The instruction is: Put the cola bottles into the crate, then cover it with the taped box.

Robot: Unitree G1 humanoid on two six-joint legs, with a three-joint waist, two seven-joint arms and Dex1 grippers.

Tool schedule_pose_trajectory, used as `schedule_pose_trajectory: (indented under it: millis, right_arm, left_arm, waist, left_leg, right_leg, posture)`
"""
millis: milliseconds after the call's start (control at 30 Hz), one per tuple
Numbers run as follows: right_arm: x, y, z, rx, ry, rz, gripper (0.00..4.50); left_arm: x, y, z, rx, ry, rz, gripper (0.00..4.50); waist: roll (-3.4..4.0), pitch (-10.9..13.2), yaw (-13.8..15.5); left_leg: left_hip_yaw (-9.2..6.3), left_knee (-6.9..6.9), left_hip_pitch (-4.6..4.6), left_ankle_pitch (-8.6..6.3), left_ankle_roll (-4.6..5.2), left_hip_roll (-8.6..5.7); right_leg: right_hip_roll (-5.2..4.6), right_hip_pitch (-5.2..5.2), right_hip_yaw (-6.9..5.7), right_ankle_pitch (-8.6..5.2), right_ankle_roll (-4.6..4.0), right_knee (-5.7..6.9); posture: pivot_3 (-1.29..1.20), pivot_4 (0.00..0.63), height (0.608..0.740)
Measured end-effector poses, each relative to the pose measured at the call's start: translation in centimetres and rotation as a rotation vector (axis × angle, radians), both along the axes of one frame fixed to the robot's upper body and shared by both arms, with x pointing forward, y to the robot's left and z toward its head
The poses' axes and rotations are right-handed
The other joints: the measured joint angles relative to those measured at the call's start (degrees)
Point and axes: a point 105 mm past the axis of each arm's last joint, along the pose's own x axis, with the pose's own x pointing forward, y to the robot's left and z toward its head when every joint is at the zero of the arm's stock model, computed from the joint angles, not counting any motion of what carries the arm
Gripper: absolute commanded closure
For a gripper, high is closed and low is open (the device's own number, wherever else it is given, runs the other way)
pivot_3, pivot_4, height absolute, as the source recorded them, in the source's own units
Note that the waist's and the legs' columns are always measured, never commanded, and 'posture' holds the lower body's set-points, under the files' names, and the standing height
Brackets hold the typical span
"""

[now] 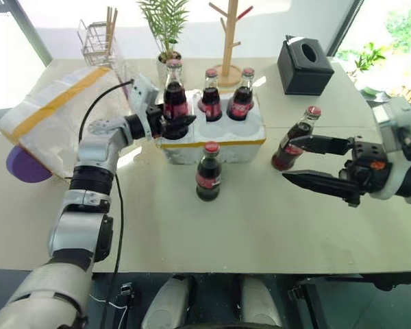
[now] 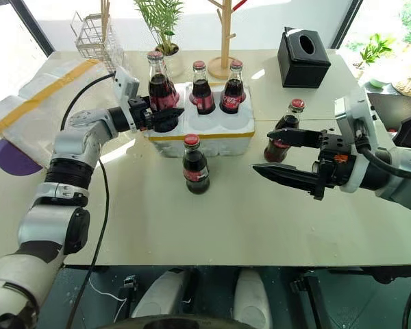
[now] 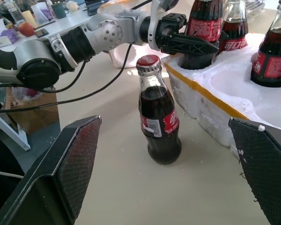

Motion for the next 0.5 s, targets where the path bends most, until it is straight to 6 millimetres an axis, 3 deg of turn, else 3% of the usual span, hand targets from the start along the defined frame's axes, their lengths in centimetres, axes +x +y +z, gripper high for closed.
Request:
schedule_pose_trajectory:
  millis: [133,300,500]
  right_arm:
    - [0.1,-0.2,-0.3,-0.001,0.008,-0.016,0.0]
    - [0.2,-0.3,-0.6,-0.001,0.02,-0.029,0.0]
    - [0.4,-0.2,-1.0,-0.014,0.009,-0.023,0.0]
  left_arm:
    - [0.0,-0.1,1.0,0.006,-0.037,-0.005,1.65]
    - [-0.4,0.9,-1.8,0.041,-0.004,0.02,1.65]
    - [-0.8,1.0,-2.1,0.055,-0.033,0.037,1.65]
  waist:
    - [0.01,0.0,0.1]
    - [0.02,0.0,0.0]
    - [0.03,0.0,-0.4]
  left_leg:
    - [0.03,0.01,0.0,0.0,0.0,-0.01]
    - [0.03,0.0,0.02,0.0,0.0,0.01]
    - [0.05,0.0,0.03,0.0,0.0,0.02]
  right_leg:
    - [-0.02,0.01,0.01,0.0,0.0,-0.01]
    - [0.01,0.01,0.03,0.0,0.0,0.01]
    - [0.01,0.01,0.05,0.0,-0.01,0.0]
  posture:
    - [0.0,0.15,0.74]
    - [0.0,0.15,0.74]
    - [0.0,0.15,0.74]
